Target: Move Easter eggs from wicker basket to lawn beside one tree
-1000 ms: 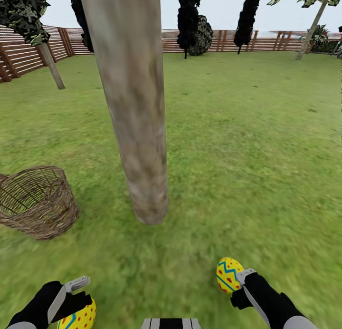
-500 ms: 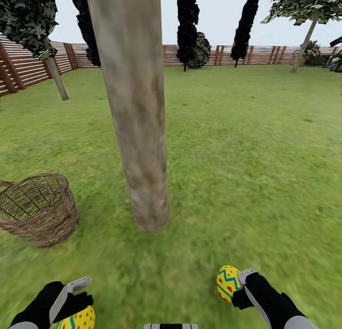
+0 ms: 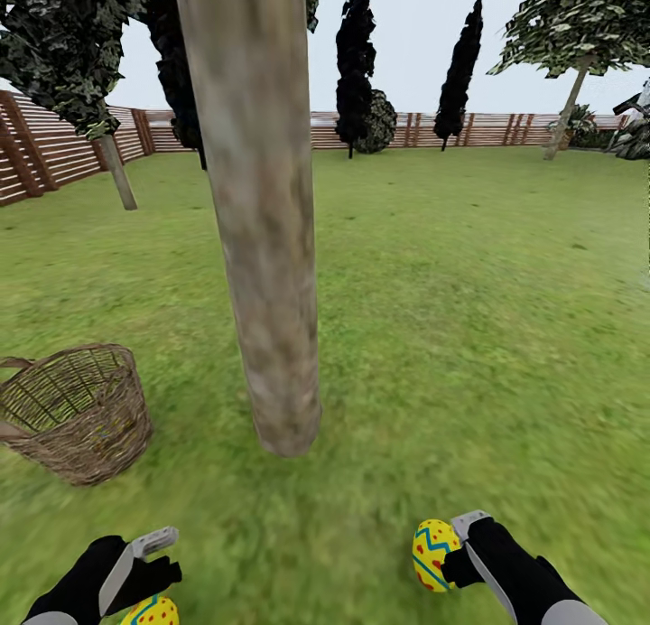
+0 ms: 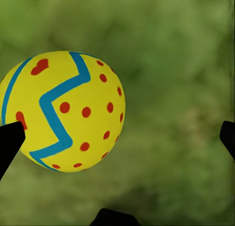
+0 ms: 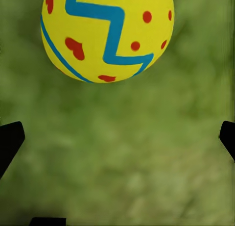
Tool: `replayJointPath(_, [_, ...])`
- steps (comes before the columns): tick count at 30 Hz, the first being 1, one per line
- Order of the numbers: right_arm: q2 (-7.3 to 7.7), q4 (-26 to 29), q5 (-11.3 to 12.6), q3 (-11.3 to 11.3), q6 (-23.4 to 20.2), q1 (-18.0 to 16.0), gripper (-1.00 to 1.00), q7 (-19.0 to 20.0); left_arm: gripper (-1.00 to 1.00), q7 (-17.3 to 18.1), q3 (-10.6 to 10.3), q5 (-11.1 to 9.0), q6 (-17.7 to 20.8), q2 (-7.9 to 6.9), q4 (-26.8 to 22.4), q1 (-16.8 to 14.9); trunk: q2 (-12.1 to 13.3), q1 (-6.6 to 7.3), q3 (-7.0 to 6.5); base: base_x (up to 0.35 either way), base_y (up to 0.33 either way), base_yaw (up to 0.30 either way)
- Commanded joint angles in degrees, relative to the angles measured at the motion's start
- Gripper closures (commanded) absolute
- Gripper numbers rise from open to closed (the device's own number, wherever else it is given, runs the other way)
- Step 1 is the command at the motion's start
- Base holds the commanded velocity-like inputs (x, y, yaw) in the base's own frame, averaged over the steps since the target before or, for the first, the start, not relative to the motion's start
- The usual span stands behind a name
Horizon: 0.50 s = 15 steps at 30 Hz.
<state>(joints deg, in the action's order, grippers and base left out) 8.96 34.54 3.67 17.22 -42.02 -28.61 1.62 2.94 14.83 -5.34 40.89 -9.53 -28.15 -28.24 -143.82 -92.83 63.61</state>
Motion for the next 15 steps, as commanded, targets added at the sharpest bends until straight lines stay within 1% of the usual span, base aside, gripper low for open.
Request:
replayJointPath(1, [0.09,0.09,0.37,0.36,-0.26,-0.04,-1.0,-0.08,-1.0,-0.03,0.2,-0.34,0.33,0.06,-0.07,-0.01,0.0,0.03,-0.18,0.0,0.0,0.0])
replayJointPath(15, [0.09,0.08,0.37,0.37,-0.2,-0.04,-1.0,-0.08,-1.0,-0.04,0.12,-0.2,0.29,0.42,0.02,0.01,0.18,0.4,-3.28,0.0,0.0,0.0])
